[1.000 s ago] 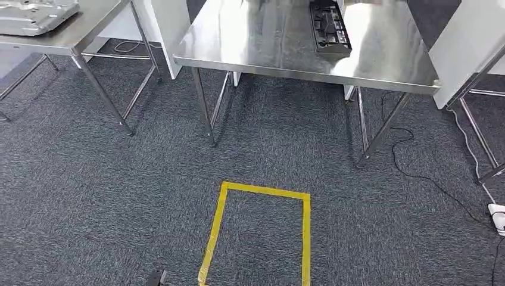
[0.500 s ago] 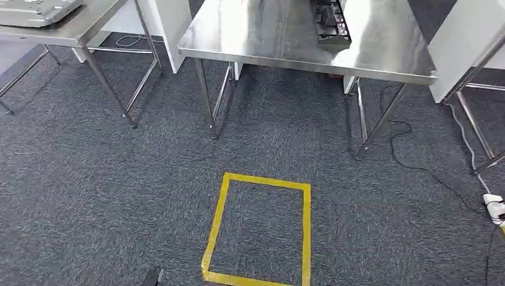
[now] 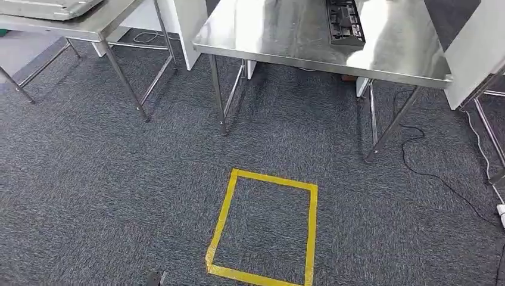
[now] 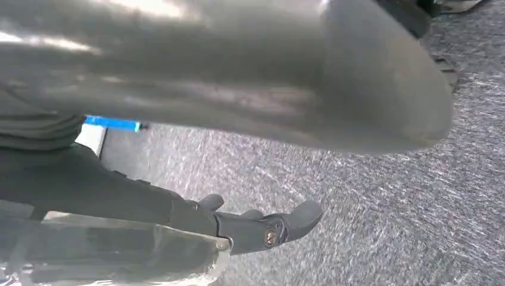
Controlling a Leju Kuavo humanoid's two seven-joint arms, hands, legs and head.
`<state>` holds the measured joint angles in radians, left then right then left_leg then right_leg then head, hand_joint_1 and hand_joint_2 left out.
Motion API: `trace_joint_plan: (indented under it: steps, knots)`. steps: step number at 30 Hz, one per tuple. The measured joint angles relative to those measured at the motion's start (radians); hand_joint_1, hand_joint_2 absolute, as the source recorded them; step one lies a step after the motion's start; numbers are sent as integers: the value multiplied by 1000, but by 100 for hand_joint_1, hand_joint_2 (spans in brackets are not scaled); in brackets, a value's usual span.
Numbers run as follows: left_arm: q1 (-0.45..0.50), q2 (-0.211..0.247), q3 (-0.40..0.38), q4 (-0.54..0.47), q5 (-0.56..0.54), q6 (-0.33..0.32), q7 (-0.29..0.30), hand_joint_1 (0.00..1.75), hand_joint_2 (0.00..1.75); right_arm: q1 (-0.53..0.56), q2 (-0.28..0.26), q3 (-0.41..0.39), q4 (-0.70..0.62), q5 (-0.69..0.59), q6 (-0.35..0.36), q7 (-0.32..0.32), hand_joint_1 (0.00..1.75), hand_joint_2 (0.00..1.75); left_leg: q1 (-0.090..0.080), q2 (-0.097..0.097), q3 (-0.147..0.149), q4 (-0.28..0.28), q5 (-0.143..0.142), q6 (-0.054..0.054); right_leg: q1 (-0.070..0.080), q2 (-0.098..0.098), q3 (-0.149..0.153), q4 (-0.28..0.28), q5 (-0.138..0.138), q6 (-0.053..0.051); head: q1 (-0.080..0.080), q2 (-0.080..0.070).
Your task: Take the parts from the cabinet and place them on the table.
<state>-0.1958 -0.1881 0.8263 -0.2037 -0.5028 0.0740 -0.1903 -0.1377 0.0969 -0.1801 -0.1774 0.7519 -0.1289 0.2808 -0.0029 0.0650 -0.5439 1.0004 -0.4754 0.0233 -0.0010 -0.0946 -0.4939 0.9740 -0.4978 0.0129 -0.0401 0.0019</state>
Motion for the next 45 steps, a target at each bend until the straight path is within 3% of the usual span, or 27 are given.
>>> trace_joint_plan:
  steps: [2, 4, 6, 8, 9, 10, 12, 13, 17, 18, 19, 21, 22, 24, 27, 28, 29, 33, 34, 35, 37, 39, 40, 42, 43, 44, 45]
  knots:
    - [1, 1, -2, 0, 0, 1, 3, 0, 0, -2, 0, 0, 0, 0, 0, 0, 0, 0, 2, -27, -7, -10, 9, 17, 3, -23, 3, -1, 0, 13, 0, 0]
    - [1, -1, -5, 0, -5, 2, 10, 0, 0, -2, -2, 0, 0, 1, 0, 0, 0, 0, 6, -37, -6, -16, 17, 26, -5, 16, -15, 21, -19, 17, 1, 0]
    - [-6, -1, -11, 0, -11, 0, 30, 0, 0, 1, -2, 0, 0, 4, -1, 0, 0, 0, 7, -60, -17, -16, 26, 40, -9, 79, -84, 177, -98, 5, 11, 0]
    - [-6, 0, -17, 0, -12, -1, 47, 0, 0, 6, -5, 0, 0, 11, 0, -1, 0, 0, 3, -88, -26, -15, 32, 43, -9, 88, -158, 335, -148, 6, 12, 0]
    - [-5, 0, -20, 0, -12, 0, 57, 0, 0, 7, -8, 0, 1, 14, 2, -3, 0, 0, 3, -101, -27, -15, 35, 42, -9, 89, -162, 340, -140, 13, 11, 0]
    - [-4, 0, -22, 0, -11, 1, 62, 0, 0, 7, -10, 0, 1, 16, 6, -6, 0, 0, 3, -113, -27, -15, 36, 40, -9, 91, -141, 294, -115, 21, 11, 0]
    - [-4, 0, -23, 0, -10, 3, 65, 0, 0, 5, -16, 0, 1, 18, 14, -10, 0, 0, 3, -142, -26, -14, 41, 34, -9, 118, -41, 87, -28, 32, 13, 0]
    - [-4, -2, -24, 0, -10, 3, 65, 0, 0, 5, -22, 0, 1, 18, 16, -12, 0, 0, 2, -153, -30, -13, 44, 29, -10, 184, -5, -1, -6, 24, 15, 0]
    - [3, -1, -24, 0, -9, 3, 66, 0, 0, 3, -24, 0, 1, 18, 16, -13, 0, 0, 3, -190, -46, -13, 57, 3, -3, 142, -5, -1, 6, 4, 13, 0]
    - [4, 1, -24, 0, -9, 3, 66, 0, 0, 3, -22, 0, 0, 17, 14, -13, 0, 0, 1, -196, -49, -7, 55, 1, -24, 128, -8, -16, 15, -4, 13, 0]
    - [7, 2, -24, 0, -9, 3, 67, 0, 0, 3, -25, 0, 0, 16, 11, -12, 0, 0, -4, -145, -65, 23, 25, -4, -19, 116, -3, -16, 18, -9, 11, 0]
    - [10, 2, -26, 0, -14, -5, 66, 0, 0, 9, -24, 0, 1, 21, 12, -12, 0, 0, 4, -88, -128, 162, -56, -18, -17, 90, -4, -16, 18, -11, -6, 0]
    - [15, 2, -28, 0, -21, -12, 65, 0, 0, 14, -24, 0, 1, 32, 12, -11, 0, 0, 7, -78, -168, 247, -93, -23, -15, 72, -6, -16, 17, -12, -6, 0]
    - [26, 2, -32, 1, -26, -16, 65, 0, 0, 19, -26, 1, 2, 43, 13, -12, 0, 0, 13, -69, -195, 302, -102, -30, -15, 49, -8, -15, 17, -12, -8, 0]
    - [41, 4, -32, 1, -23, -20, 72, 0, 0, 19, -26, 1, 2, 42, 17, 3, 0, 0, 22, -44, -87, 112, -2, -32, -16, 18, -6, -15, 15, -10, -8, 0]
    - [40, 4, -32, 1, -24, -21, 78, 0, 0, 19, -27, 1, 2, 40, 18, 11, 0, 0, 22, -7, -38, 32, 24, -31, -16, 10, -3, -14, 11, -5, -9, 0]
    - [39, 3, -33, 1, -24, -24, 84, 0, 0, 21, -30, 1, 2, 39, 18, 15, 0, 0, 18, 35, -19, -9, 16, -27, -5, 2, -2, -11, 8, 0, -10, 0]
    - [43, 6, -49, 1, -38, -57, 87, 0, 0, 23, -34, 1, 2, 44, 17, -1, 0, 0, 6, -19, -33, -6, 25, 2, -3, -37, 7, -13, 4, 21, 1, 0]
    - [43, 7, -53, 1, -41, -67, 87, 0, 0, 23, -34, 1, 2, 46, 18, -7, 0, 0, 15, -30, -27, -14, 33, 14, -9, -23, 0, -6, -4, 29, -1, 0]
    - [42, 7, -56, 1, -45, -74, 87, 0, 0, 23, -34, 1, 2, 49, 18, -10, 0, 0, 15, -41, -29, -14, 37, 21, -12, 35, -14, 27, -28, 26, 6, 0]
    - [37, 6, -60, 1, -49, -84, 87, 0, 0, 30, -32, 1, 2, 50, 19, -13, 0, 0, 12, -64, -35, -14, 41, 30, -13, 82, -79, 171, -97, 15, 10, 0]
    - [39, 6, -69, 1, -51, -86, 88, 0, 0, 40, -34, 1, 3, 47, 19, -11, 0, 0, 8, -98, -40, -14, 44, 34, -12, 91, -158, 334, -147, 16, 12, 0]
    - [42, 7, -72, 1, -51, -86, 90, 0, 0, 43, -34, 1, 3, 44, 19, -8, 0, 0, 7, -110, -40, -13, 45, 35, -12, 91, -164, 340, -143, 21, 12, 0]
    - [44, 8, -76, 1, -53, -88, 93, 0, 0, 46, -36, 0, 3, 36, 19, -7, 0, 0, 7, -147, -39, -12, 48, 31, -13, 100, -88, 170, -60, 41, 13, 0]
    - [44, 7, -79, 1, -53, -94, 94, 0, 0, 45, -36, -1, 3, 36, 19, -9, 0, 0, 7, -163, -39, -11, 50, 28, -16, 130, -33, 52, -15, 45, 14, 0]
    - [42, 6, -82, 1, -54, -95, 96, 0, 0, 45, -36, -2, 3, 36, 21, -11, 0, 0, 1, -173, -41, -7, 51, 22, -17, 165, -14, 4, -7, 35, 15, 0]
    - [40, 6, -82, 1, -55, -95, 99, 0, 0, 44, -36, -2, 3, 36, 22, -13, 0, 0, -1, -182, -43, -7, 51, 19, -17, 151, -16, 0, -2, 27, 15, 0]
